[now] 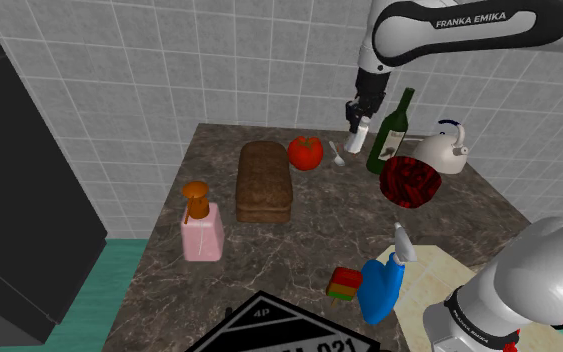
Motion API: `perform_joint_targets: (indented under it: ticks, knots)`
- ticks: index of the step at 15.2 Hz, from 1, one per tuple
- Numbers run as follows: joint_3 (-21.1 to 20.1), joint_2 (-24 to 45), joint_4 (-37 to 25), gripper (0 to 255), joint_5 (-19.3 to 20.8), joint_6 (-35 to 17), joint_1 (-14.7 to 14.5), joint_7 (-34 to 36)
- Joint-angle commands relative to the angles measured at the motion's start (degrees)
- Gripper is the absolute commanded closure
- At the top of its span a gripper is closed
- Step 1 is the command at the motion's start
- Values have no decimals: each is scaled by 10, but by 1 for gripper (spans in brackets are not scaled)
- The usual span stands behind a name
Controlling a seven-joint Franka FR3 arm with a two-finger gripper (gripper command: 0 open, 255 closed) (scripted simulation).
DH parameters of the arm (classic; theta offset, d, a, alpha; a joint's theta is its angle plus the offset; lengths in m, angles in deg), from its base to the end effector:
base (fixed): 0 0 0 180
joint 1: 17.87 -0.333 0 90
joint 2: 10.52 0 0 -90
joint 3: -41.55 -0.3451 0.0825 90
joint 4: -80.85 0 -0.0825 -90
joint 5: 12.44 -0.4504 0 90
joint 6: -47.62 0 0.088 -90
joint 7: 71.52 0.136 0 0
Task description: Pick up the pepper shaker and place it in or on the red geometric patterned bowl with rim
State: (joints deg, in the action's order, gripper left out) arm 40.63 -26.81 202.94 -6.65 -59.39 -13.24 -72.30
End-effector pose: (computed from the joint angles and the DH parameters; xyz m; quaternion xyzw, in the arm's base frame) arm 0.5275 -0.0443 0.5106 0.9986 -0.0116 0.0085 0.0511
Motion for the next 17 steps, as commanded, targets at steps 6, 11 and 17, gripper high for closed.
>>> perform_joint_targets:
  ticks: [6,11,17]
  knots:
    - [62,-75,60,255,21,5,37,-90]
    - [109,-108,80,255,43,10,64,-155]
    - [171,-128,82,255,71,16,98,-237]
